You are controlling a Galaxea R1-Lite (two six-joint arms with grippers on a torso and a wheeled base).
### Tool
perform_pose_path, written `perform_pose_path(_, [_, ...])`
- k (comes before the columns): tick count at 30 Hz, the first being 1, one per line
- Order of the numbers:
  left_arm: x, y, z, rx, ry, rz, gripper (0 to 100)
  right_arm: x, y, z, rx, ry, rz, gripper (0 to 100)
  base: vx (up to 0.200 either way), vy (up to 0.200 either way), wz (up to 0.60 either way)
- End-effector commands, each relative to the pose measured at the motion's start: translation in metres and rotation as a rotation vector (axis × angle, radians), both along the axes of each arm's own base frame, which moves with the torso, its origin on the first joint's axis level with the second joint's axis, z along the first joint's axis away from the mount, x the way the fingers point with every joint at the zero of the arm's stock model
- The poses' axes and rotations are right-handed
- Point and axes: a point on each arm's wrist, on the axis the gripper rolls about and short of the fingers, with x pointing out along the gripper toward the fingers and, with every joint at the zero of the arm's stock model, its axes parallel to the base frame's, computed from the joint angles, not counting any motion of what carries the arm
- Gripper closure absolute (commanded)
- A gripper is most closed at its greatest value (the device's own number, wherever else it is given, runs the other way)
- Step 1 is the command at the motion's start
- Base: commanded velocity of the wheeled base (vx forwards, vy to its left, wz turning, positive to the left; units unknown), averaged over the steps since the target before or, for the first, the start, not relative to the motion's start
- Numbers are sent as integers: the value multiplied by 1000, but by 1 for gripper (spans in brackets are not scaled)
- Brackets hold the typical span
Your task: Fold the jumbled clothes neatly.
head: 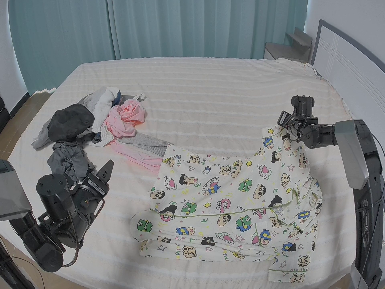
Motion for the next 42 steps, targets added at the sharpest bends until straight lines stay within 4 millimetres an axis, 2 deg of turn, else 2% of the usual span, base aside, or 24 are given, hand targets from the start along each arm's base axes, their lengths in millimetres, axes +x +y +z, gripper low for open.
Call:
perform_pose_path(1, [2,-1,-3,0,0,1,0,10,-6,-26,-4,26,-16,100,0,0,0])
perform_pose_path(7, [2,-1,-3,0,1,1,0,13,-11,-42,-10,55,-37,100,0,0,0])
perform_pose_path(8, [2,-1,-3,0,1,1,0,13,-11,-42,-10,55,-37,0,0,0,0])
perform_pose_path(15, [2,-1,-3,2,1,2,0,14,-20,-44,-17,59,-52,0,0,0,0])
perform_pose_path(19, [2,-1,-3,2,0,5,0,13,-26,-36,-11,37,-78,0,0,0,0])
perform_pose_path(22, [2,-1,-1,-3,-7,3,0,10,-31,-6,-5,-39,-92,0,0,0,0])
perform_pose_path(23, [2,-1,1,-5,-14,-2,0,6,-31,12,1,-75,-91,0,0,0,0])
perform_pose_path(25, [2,-1,3,-8,-24,-10,0,-3,-31,16,4,-53,-88,0,0,0,0])
perform_pose_path(26, [2,-2,7,-13,-39,-57,0,-19,-32,23,8,-34,-67,0,0,0,0])
perform_pose_path(30, [17,2,8,54,-26,-208,0,-60,-31,26,14,23,22,0,0,0,0])
perform_pose_path(35, [70,8,25,79,90,-249,0,-117,-29,25,17,60,97,0,0,0,0])
perform_pose_path(37, [86,7,32,78,173,-287,0,-142,-30,24,14,71,122,0,0,0,0])
perform_pose_path(38, [89,6,33,77,187,-293,0,-146,-30,24,16,73,127,0,0,0,0])
perform_pose_path(39, [101,3,37,69,237,-339,0,-168,-32,26,25,65,153,0,0,0,0])
perform_pose_path(42, [124,-2,38,58,255,-389,0,-204,-36,29,40,47,192,0,0,0,0])
